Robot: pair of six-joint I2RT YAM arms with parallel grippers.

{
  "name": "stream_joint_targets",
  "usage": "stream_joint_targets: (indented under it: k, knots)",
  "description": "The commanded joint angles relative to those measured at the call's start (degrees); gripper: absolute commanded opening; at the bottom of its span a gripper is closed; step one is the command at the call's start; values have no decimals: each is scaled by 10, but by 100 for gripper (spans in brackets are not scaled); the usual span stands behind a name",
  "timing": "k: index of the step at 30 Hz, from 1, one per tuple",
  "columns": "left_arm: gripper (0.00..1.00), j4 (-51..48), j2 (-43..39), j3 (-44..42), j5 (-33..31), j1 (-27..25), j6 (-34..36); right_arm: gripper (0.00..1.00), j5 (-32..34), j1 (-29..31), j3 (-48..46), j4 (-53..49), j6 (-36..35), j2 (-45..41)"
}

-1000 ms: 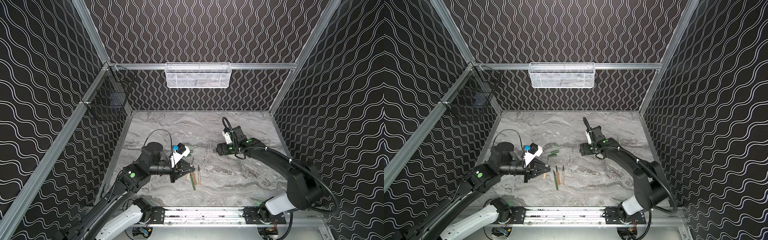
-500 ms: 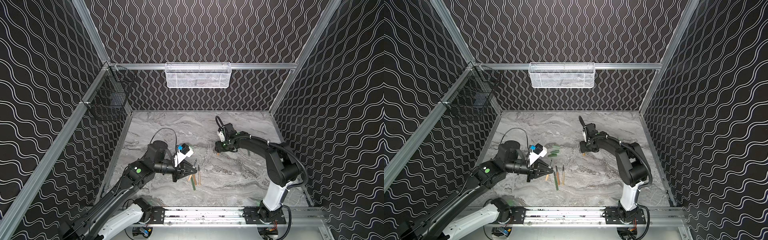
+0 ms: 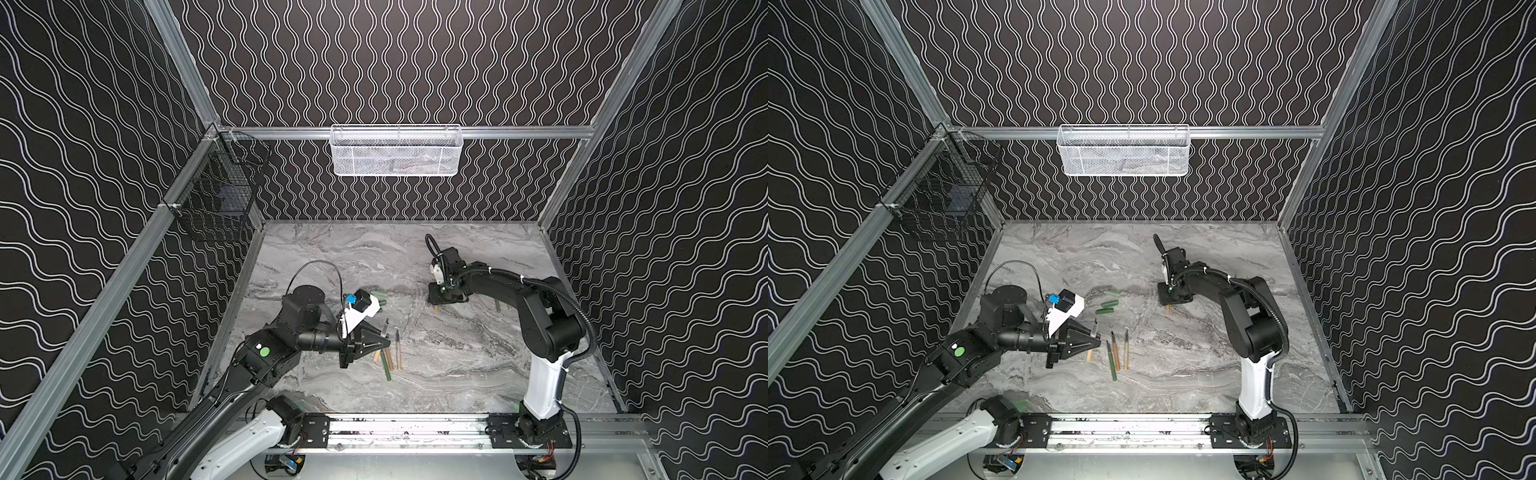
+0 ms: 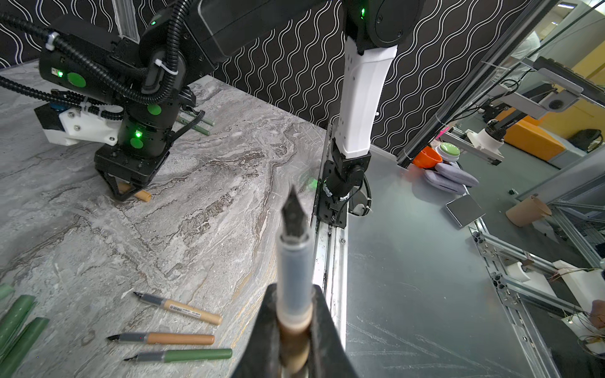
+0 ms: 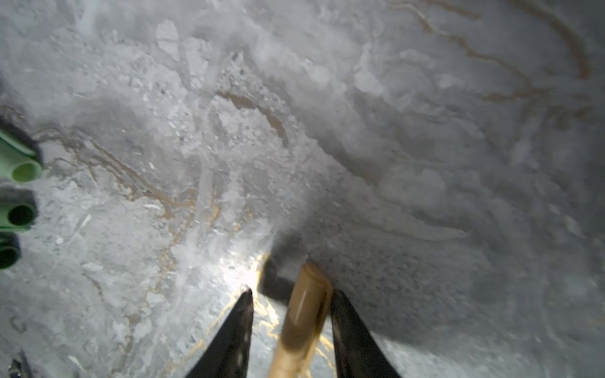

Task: Insert the pens into the pen caps
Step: 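Move the right gripper over the tan cap and grasp it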

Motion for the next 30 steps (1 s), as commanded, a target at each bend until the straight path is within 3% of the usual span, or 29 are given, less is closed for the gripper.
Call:
stream_joint_targets:
  k: [1,7,19,30]
  knots:
    - [0,5,-3,4,-7,1,14,41,9,7,0,-16,12,11]
    - [0,4,-6,4,-11,1,15,33,35,18,-2,-24,21,17]
    - [0,1,4,6,-18,2,15,38,88,28,-11,-65,-4,-2]
    - [0,3,15,7,-20,5,12,22,90,32,-5,-67,-18,0]
